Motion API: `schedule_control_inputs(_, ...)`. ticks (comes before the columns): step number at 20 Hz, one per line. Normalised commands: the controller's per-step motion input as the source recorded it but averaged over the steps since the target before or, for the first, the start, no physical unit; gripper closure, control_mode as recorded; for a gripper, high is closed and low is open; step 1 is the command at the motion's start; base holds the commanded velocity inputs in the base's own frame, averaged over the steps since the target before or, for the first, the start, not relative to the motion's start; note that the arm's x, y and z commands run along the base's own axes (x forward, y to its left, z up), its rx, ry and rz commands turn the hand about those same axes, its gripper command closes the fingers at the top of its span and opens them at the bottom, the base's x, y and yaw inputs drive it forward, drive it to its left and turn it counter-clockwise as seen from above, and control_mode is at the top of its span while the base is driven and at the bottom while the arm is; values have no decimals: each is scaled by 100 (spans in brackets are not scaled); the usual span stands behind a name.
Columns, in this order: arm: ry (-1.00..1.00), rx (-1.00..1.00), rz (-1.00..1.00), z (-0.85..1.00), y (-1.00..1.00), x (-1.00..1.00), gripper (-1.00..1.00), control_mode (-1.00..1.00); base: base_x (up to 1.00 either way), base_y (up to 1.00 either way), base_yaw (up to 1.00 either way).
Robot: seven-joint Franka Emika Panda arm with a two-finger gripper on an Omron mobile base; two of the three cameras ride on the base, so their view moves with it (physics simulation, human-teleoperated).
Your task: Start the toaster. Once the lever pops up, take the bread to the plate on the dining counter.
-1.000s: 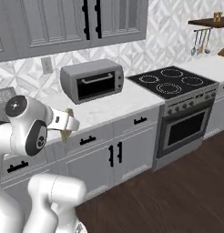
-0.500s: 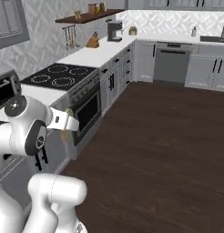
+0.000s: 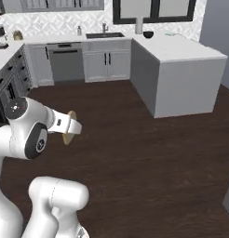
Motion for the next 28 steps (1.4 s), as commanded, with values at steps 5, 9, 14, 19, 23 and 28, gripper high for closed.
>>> schedule_control_inputs(5,0,0,0,0,0,0,100,100,100,20,-48)
schedule_control_inputs(9,0,0,0,0,0,0,100,100,100,54,-39)
schedule_control_inputs(14,0,0,0,0,0,0,100,100,100,10,-33)
schedule_control_inputs(19,0,0,0,0,0,0,100,100,100,0,-29)
schedule_control_inputs(23,0,0,0,0,0,0,100,100,100,0,-27)
schedule_control_inputs(28,0,0,0,0,0,0,100,100,100,17,-34)
